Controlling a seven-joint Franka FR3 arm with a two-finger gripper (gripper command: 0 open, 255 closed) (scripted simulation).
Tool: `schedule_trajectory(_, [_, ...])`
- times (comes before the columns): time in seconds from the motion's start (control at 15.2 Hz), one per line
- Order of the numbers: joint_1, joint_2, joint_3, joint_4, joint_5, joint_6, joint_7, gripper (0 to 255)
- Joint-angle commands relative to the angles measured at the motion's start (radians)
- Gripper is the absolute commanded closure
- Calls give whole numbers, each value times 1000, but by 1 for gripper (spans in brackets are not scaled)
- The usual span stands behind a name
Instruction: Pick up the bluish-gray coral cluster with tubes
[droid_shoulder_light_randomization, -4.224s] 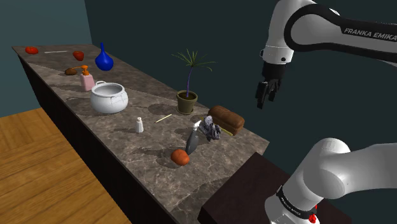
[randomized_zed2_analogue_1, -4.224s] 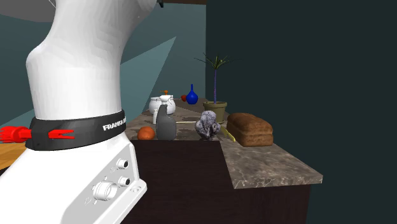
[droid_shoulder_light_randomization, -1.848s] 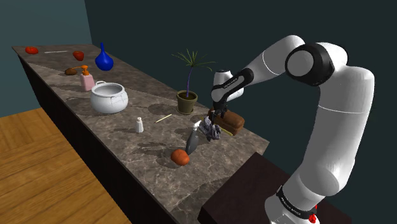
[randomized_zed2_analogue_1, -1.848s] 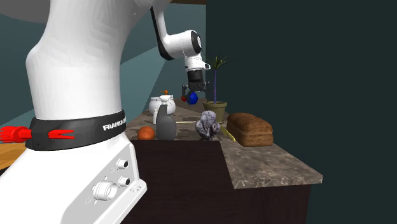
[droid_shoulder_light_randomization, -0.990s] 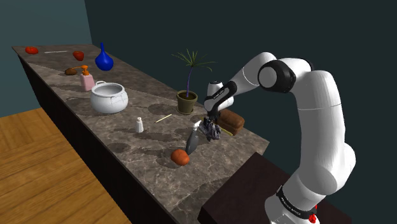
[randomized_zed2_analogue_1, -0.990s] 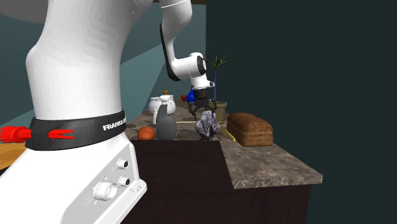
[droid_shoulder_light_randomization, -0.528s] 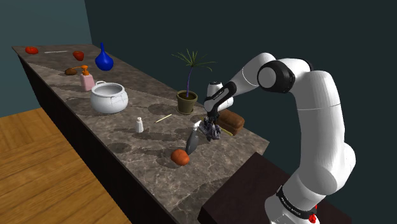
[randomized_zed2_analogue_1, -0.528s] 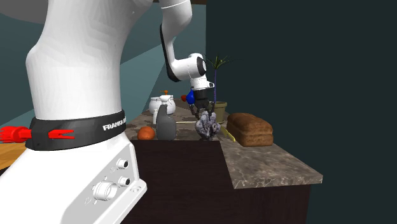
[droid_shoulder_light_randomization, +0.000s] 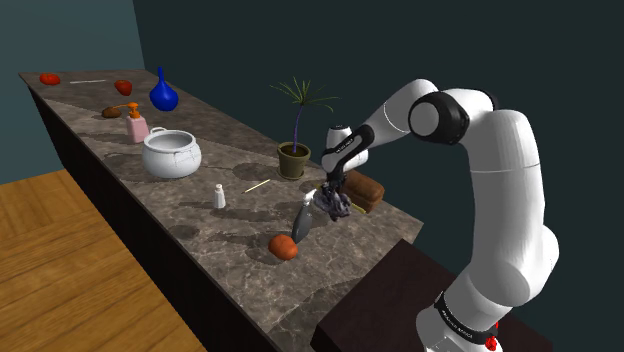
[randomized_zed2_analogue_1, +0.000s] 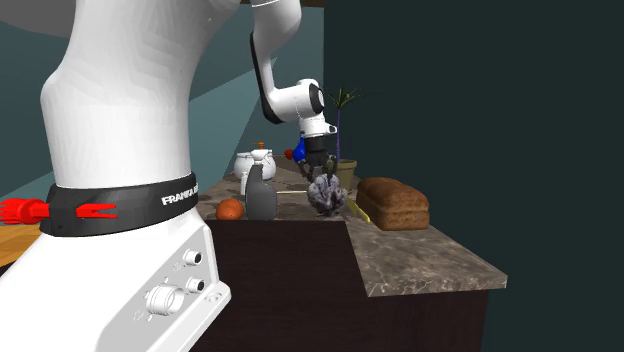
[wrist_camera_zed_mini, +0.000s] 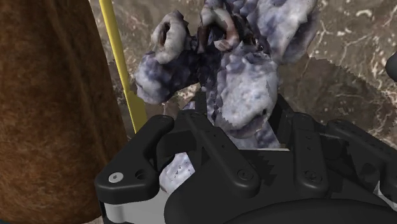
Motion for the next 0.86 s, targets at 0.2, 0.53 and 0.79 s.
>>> schedule_trajectory(0.2, [3,-52,-2,-6,-2,-45,-6,255])
schedule_trajectory(0.53, [6,-104,-5,-10,-3,-92,-11,255])
schedule_trajectory(0.79, [7,-125,-6,-9,-4,-113,-14,255])
